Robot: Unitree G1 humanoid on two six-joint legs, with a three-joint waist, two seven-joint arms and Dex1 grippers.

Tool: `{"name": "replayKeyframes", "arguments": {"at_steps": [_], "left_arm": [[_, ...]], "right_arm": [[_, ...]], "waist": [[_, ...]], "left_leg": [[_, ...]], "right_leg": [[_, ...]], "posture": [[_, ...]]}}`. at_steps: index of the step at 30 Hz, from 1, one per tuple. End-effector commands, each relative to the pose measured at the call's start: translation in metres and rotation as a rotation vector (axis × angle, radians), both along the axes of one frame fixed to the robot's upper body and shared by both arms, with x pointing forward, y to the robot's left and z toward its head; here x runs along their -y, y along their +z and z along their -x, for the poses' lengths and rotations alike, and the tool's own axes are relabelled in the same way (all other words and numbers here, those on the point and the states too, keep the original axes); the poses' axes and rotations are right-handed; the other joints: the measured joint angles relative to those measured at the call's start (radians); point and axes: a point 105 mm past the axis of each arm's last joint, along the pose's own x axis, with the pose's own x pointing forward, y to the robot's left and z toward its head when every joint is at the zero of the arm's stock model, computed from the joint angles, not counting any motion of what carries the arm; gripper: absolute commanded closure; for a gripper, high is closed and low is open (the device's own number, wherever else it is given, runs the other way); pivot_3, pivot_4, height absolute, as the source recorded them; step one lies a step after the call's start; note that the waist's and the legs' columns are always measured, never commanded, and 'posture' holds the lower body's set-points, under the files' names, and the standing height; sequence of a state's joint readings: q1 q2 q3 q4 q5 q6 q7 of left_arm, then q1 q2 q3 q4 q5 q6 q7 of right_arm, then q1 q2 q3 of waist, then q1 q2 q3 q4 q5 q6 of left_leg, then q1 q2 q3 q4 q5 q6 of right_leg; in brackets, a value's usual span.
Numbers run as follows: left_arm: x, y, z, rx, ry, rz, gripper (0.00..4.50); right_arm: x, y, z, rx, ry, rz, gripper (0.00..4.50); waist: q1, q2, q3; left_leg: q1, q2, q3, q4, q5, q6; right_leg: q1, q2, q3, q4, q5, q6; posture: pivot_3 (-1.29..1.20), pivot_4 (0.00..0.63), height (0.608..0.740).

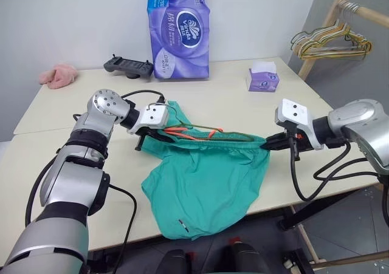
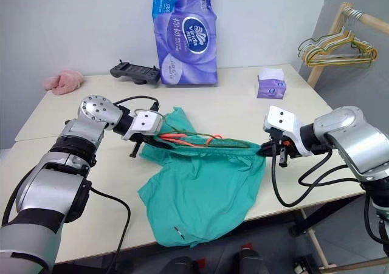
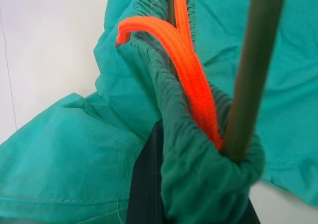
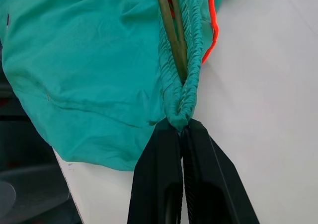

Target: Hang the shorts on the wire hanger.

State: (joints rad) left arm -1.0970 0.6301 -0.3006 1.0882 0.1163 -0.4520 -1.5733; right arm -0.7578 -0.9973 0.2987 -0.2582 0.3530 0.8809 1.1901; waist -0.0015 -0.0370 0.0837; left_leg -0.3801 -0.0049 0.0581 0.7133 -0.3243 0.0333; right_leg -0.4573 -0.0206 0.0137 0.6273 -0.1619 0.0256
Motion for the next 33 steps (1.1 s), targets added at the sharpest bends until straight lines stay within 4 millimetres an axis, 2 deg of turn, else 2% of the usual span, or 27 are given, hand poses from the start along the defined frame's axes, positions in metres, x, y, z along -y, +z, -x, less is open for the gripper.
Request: {"name": "replayKeyframes", "arguments": {"at_steps": [1,9,16,18,21,25,31,33], "left_arm": [[-0.018,-0.001,0.002,0.004,0.025,-0.079,4.5],[-0.015,0.001,-0.004,0.029,0.034,-0.105,4.5],[0.007,0.006,-0.013,0.074,0.027,-0.065,4.5],[0.014,0.009,-0.016,0.086,0.023,-0.044,4.5],[0.018,0.012,-0.018,0.095,0.02,-0.032,4.5],[0.019,0.015,-0.019,0.111,0.024,-0.026,4.5],[0.019,0.017,-0.022,0.13,0.037,-0.022,4.5],[0.02,0.017,-0.022,0.135,0.038,-0.019,4.5]], "right_arm": [[-0.001,0.022,-0.004,0.078,-0.01,0.006,4.48],[-0.018,0.037,-0.005,0.122,0.038,-0.014,4.48],[-0.061,0.042,-0.01,0.153,0.124,-0.076,4.48],[-0.067,0.039,-0.013,0.162,0.13,-0.078,4.48],[-0.069,0.033,-0.017,0.173,0.135,-0.061,4.48],[-0.059,0.016,-0.02,0.184,0.125,0.024,4.48],[-0.063,0.015,-0.024,0.226,0.121,0.04,4.48],[-0.064,0.015,-0.024,0.231,0.127,0.037,3.93]], "waist": [[0.0,0.0,0.0],[0.0,0.0,0.0],[0.0,0.0,0.0],[0.003,0.0,0.0],[0.003,0.0,0.0],[0.003,0.0,0.0],[0.0,0.0,0.0],[0.0,0.0,0.0]], "left_leg": [[0.0,0.0,0.0,0.0,0.0,0.0],[0.0,0.0,0.0,0.0,0.0,0.0],[0.0,0.0,0.0,0.0,0.0,0.0],[0.0,0.0,0.0,0.0,0.0,0.0],[-0.001,-0.001,-0.001,0.0,0.0,0.0],[-0.001,-0.001,-0.001,0.0,0.0,0.0],[-0.001,0.0,-0.001,0.0,0.0,0.0],[-0.001,0.0,-0.001,0.0,0.0,0.0]], "right_leg": [[0.0,0.0,0.0,0.0,0.0,0.0],[0.0,0.0,0.0,0.0,0.0,0.0],[0.0,0.0,-0.001,0.001,0.0,0.0],[0.0,0.0,-0.001,0.001,0.0,0.0],[0.0,-0.001,-0.001,0.001,0.0,0.0],[0.0,-0.001,-0.001,0.0,0.0,0.0],[0.0,-0.001,-0.001,0.001,0.0,0.0],[0.0,-0.001,-0.001,0.001,0.0,0.0]], "posture": [[0.0,0.049,0.74],[0.0,0.048,0.74],[0.0,0.043,0.74],[0.0,0.043,0.74],[0.01,0.045,0.74],[0.01,0.045,0.74],[0.01,0.043,0.74],[0.01,0.044,0.74]]}}
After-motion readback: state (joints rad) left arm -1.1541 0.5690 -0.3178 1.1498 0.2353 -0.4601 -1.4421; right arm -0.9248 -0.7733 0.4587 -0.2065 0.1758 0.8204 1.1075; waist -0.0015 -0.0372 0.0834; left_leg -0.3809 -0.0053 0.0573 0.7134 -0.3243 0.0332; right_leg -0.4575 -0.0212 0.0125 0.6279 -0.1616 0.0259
